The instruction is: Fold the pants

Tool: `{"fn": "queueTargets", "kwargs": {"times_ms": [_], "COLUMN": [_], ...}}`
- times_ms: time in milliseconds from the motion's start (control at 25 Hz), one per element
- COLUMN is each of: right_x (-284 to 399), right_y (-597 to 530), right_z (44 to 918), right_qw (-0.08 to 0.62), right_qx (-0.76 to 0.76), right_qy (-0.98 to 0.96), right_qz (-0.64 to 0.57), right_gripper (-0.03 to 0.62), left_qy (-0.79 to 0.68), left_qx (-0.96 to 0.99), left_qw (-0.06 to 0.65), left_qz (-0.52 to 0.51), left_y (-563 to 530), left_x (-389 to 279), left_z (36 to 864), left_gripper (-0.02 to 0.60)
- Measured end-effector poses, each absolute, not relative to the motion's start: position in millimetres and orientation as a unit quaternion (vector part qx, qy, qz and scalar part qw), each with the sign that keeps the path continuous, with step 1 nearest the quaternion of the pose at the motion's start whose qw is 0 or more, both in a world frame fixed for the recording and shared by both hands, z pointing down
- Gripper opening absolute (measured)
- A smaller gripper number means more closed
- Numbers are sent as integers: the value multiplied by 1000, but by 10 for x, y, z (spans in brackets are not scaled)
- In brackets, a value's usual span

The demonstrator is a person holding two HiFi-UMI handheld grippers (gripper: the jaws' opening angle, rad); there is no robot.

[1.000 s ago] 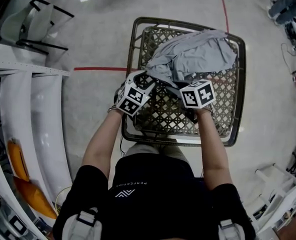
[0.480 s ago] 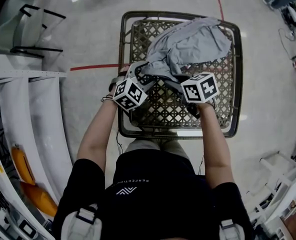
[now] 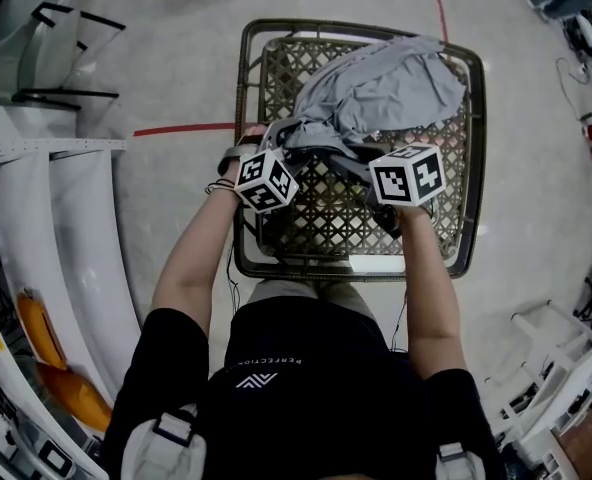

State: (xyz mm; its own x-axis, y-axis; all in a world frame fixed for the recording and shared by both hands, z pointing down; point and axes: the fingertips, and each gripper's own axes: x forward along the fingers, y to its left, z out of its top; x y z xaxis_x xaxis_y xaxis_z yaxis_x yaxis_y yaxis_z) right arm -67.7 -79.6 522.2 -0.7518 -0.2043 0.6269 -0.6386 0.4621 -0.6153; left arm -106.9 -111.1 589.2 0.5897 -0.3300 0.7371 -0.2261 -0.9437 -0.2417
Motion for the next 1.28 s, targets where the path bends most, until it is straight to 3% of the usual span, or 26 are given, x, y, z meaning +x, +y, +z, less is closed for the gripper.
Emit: {"fn": "queueTargets", "kwargs": {"times_ms": [160,280,360,1280], "right_x": [-669,-649,-641,-1146], "right_y": [-803,-802,-789,-187], "right_z": [5272,5279,5287,5220], "right_qw": [245,243,246,289], "right_qx": [258,263,264,180], "right_qy": [-817,-814,-813,-831], "right_qz": [454,457,457,439], "right_gripper": [123,123,123,123], "left_qy": [141,124,131,29], "left_qx": [-892,-892,-886,-856], "left_qw": [49,41,53,108], "left_qz": [-427,-433,-442,-504], "left_y": [-1127,-1092,-1132,-750], "left_x": [-1060,-1042,-1061,-1637], "left_z": [5941,5954,5953,5565], "left_gripper": [279,233,118,86]}}
